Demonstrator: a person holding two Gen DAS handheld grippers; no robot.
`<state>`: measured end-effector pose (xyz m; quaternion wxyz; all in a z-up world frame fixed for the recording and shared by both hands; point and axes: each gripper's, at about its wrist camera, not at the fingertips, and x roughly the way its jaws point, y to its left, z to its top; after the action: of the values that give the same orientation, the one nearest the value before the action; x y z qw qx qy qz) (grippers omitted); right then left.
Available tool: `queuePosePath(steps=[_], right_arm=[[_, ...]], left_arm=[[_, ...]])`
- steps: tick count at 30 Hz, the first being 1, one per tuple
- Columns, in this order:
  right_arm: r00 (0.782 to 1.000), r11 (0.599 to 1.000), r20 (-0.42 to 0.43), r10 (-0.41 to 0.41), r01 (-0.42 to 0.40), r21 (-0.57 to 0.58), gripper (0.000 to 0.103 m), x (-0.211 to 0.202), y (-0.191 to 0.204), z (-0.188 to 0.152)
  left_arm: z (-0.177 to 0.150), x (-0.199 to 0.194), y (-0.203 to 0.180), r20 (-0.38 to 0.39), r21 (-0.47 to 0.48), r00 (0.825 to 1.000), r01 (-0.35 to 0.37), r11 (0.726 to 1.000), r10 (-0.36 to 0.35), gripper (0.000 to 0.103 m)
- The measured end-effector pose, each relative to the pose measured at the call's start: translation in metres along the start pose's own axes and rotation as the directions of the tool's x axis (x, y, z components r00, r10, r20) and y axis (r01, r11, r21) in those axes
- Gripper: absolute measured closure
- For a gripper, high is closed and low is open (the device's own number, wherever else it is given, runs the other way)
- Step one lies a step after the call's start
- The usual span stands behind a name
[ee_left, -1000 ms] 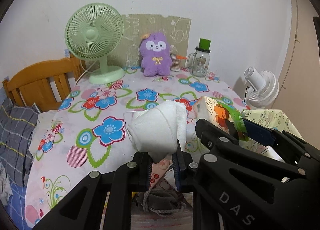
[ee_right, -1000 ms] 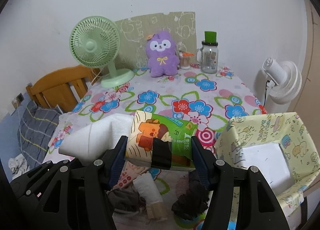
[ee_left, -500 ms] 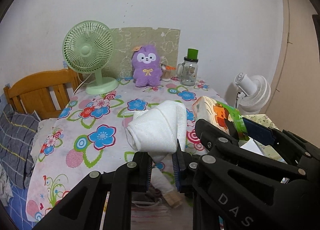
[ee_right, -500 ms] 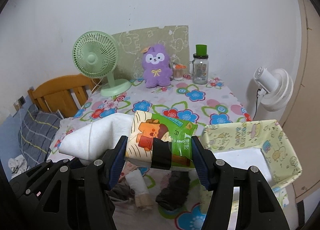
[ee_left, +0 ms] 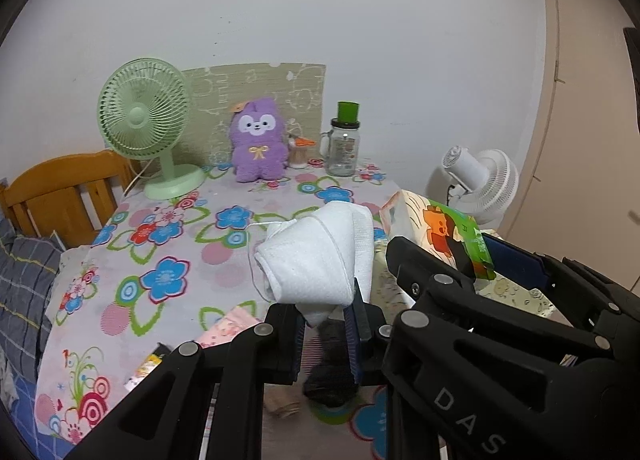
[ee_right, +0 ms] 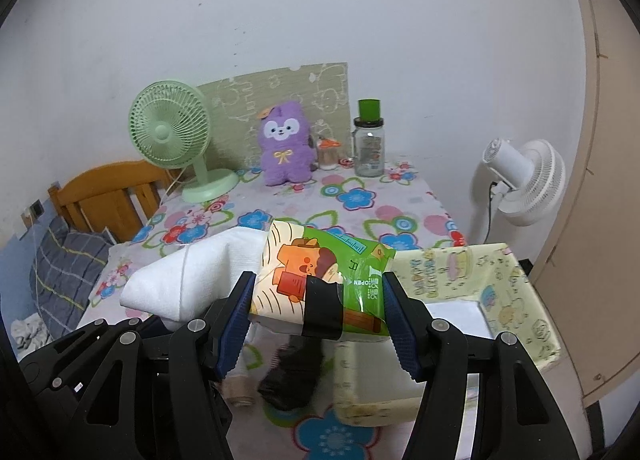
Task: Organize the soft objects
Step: 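Carry both items into the yellow-green box and open both tools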
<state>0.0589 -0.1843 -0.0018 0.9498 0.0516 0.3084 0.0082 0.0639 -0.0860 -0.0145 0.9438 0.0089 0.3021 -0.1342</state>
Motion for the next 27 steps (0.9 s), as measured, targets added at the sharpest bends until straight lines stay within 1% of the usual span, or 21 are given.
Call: queuePosePath(steps=[13, 18, 23, 26, 27], right_arm=[[0.999, 0.998, -0.001, -0.054, 0.054, 0.035, 0.038, 0.003, -0.059, -0.001], [0.997, 0.995, -0.011, -0.083, 0.083, 0.052, 0.038, 0.008, -0.078, -0.003], [0.993, 0.992, -0.039, -0.108, 0.11, 0.065, 0.038, 0.02, -0.096, -0.005], [0.992, 0.99, -0.057, -0.116, 0.12, 0.07, 0.038, 0.028, -0.104, -0.007], [0.991, 0.99, -0.065, -0.119, 0.124, 0.072, 0.038, 0.031, -0.106, -0.008]], left_arm=[[0.004, 0.023, -0.053, -0.024, 0.057, 0.999, 0.05, 0.997, -0.049, 0.086], [0.005, 0.036, -0.072, -0.048, 0.082, 0.997, 0.071, 0.994, -0.067, 0.086], [0.004, 0.052, -0.085, -0.081, 0.092, 0.993, 0.088, 0.992, -0.081, 0.085], [0.003, 0.063, -0.09, -0.104, 0.094, 0.991, 0.092, 0.991, -0.083, 0.08], [0.002, 0.066, -0.091, -0.112, 0.096, 0.991, 0.09, 0.991, -0.079, 0.075]])
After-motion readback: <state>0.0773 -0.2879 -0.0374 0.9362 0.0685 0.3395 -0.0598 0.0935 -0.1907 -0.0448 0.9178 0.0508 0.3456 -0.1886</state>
